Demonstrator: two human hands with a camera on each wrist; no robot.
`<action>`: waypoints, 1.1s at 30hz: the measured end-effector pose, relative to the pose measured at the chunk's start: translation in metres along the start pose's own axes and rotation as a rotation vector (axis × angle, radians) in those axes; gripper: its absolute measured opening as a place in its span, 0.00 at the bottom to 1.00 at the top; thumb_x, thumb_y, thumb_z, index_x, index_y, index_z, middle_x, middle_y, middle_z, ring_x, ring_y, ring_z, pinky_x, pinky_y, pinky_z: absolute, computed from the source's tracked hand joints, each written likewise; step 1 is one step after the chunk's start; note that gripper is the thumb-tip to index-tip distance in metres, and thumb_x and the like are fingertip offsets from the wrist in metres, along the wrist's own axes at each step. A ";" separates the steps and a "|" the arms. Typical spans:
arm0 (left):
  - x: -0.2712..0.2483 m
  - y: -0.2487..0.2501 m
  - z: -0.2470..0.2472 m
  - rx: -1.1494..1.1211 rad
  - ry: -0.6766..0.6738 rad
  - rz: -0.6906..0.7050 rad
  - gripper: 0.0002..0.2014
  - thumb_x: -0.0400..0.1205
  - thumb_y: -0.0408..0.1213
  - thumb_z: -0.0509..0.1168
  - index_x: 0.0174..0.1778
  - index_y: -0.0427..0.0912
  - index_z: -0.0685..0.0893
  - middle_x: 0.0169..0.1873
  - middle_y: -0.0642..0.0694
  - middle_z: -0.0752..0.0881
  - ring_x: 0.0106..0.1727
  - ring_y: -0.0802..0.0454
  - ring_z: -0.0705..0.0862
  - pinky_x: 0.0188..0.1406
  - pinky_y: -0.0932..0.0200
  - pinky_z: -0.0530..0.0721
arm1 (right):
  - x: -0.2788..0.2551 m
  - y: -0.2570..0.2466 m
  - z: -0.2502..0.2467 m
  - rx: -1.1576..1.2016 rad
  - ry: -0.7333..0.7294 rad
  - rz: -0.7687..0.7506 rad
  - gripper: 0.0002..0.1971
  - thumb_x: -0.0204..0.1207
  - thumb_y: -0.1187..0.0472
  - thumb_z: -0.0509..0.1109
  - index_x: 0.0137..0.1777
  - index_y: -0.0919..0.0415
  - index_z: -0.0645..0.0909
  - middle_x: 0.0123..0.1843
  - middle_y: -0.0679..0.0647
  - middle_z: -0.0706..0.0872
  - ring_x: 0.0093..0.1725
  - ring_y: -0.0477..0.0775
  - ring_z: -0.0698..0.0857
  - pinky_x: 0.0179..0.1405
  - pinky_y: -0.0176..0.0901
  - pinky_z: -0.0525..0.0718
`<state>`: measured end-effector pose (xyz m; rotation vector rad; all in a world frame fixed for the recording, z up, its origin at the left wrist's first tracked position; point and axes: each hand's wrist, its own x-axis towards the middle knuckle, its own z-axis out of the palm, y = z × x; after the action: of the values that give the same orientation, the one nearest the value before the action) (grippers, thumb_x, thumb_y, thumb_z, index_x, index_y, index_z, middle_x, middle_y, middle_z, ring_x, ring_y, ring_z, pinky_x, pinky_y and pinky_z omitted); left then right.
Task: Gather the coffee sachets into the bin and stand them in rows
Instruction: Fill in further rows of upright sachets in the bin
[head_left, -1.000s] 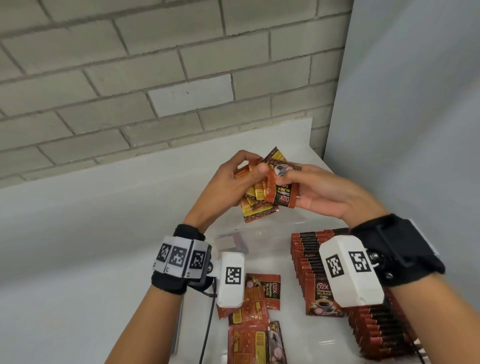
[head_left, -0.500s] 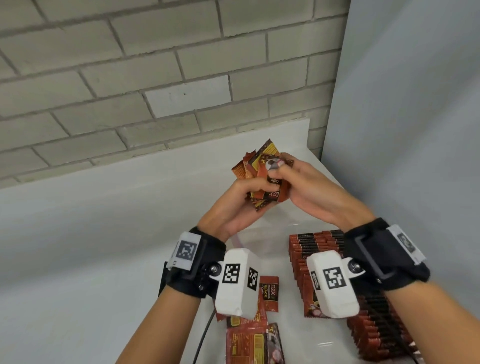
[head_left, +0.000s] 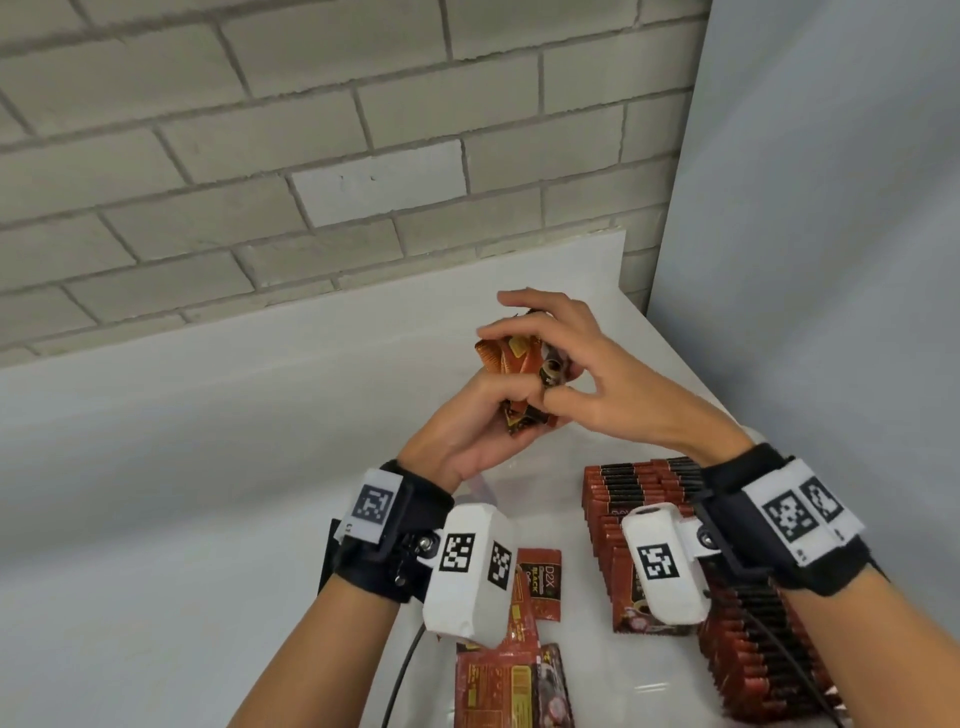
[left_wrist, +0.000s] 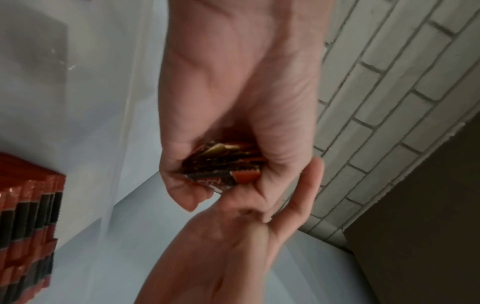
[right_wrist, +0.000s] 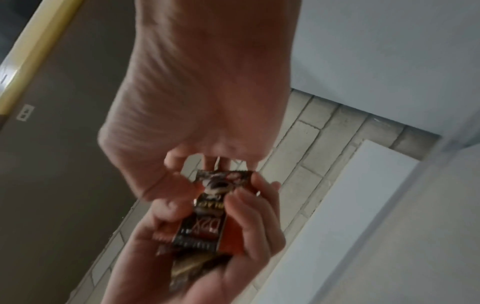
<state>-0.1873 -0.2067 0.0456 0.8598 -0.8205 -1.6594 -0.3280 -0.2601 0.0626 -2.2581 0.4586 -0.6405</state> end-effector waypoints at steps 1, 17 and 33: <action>0.000 0.000 -0.001 0.004 -0.008 -0.011 0.16 0.66 0.19 0.56 0.45 0.36 0.81 0.39 0.45 0.84 0.45 0.54 0.83 0.47 0.62 0.82 | -0.001 0.001 -0.001 0.001 -0.025 0.005 0.31 0.70 0.60 0.64 0.72 0.34 0.66 0.80 0.41 0.59 0.80 0.41 0.54 0.70 0.29 0.64; -0.006 -0.002 0.003 0.149 -0.083 -0.058 0.14 0.74 0.27 0.70 0.55 0.41 0.84 0.49 0.42 0.88 0.55 0.49 0.88 0.52 0.55 0.87 | -0.005 0.010 0.003 -0.117 -0.119 0.066 0.46 0.63 0.47 0.83 0.75 0.30 0.59 0.76 0.35 0.51 0.80 0.45 0.51 0.80 0.51 0.64; -0.006 0.012 0.005 0.015 0.126 -0.153 0.37 0.67 0.65 0.63 0.63 0.39 0.82 0.52 0.39 0.87 0.54 0.46 0.88 0.55 0.51 0.87 | -0.002 0.012 0.007 -0.198 -0.101 0.043 0.42 0.64 0.52 0.82 0.73 0.48 0.61 0.62 0.41 0.66 0.64 0.38 0.68 0.61 0.32 0.73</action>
<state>-0.1851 -0.2028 0.0590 1.0488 -0.6955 -1.7140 -0.3275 -0.2630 0.0487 -2.4470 0.5392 -0.4746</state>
